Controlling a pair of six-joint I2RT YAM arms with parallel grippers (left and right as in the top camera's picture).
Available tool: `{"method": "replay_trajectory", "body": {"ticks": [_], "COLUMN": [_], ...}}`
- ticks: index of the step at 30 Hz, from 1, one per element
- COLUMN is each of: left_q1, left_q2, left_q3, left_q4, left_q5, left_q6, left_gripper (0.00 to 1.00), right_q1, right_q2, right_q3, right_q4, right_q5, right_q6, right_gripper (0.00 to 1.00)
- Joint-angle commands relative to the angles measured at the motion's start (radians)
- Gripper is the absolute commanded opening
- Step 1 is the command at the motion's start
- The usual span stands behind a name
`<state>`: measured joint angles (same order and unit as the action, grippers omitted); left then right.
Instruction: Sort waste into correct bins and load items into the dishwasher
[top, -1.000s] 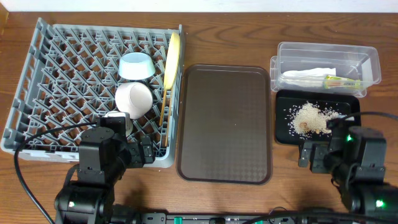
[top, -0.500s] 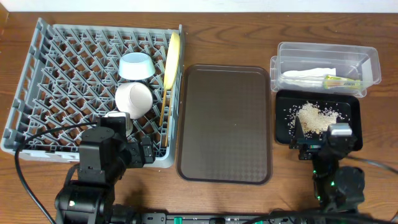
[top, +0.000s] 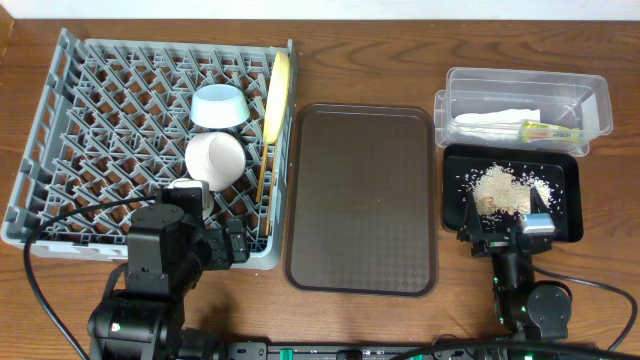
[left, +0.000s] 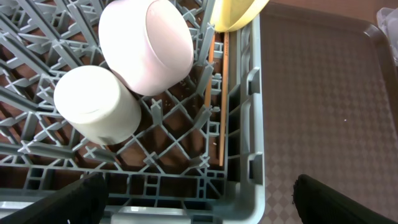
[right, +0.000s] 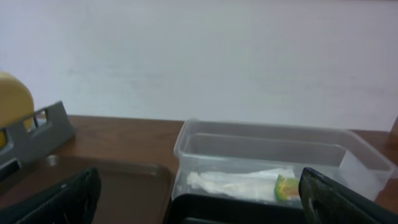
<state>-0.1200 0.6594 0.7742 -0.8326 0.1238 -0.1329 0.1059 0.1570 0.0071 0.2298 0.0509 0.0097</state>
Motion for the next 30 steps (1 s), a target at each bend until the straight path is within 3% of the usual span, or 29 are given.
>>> {"method": "replay_trajectory", "body": {"ticks": [1,11,30], "left_q1": [-0.004,-0.004,-0.004], "left_q2": [-0.001,-0.001,-0.001], "left_q3": [0.0,0.0,0.0], "left_q4": [0.0,0.0,0.0], "left_q5": [-0.013,-0.013,-0.013], "left_q6": [0.009,0.009,0.009], "left_gripper": [0.98,0.98,0.98], "right_q1": [-0.025,-0.078,-0.081], "right_q2": [-0.08,-0.152,-0.151], "right_q3": [-0.002,-0.002,-0.002], "right_q4": [-0.04,-0.305,-0.303], "right_q5": [-0.011,-0.064,-0.078], "right_q6": [-0.019,-0.016,-0.007], "right_gripper": [0.99,0.99,0.99]}}
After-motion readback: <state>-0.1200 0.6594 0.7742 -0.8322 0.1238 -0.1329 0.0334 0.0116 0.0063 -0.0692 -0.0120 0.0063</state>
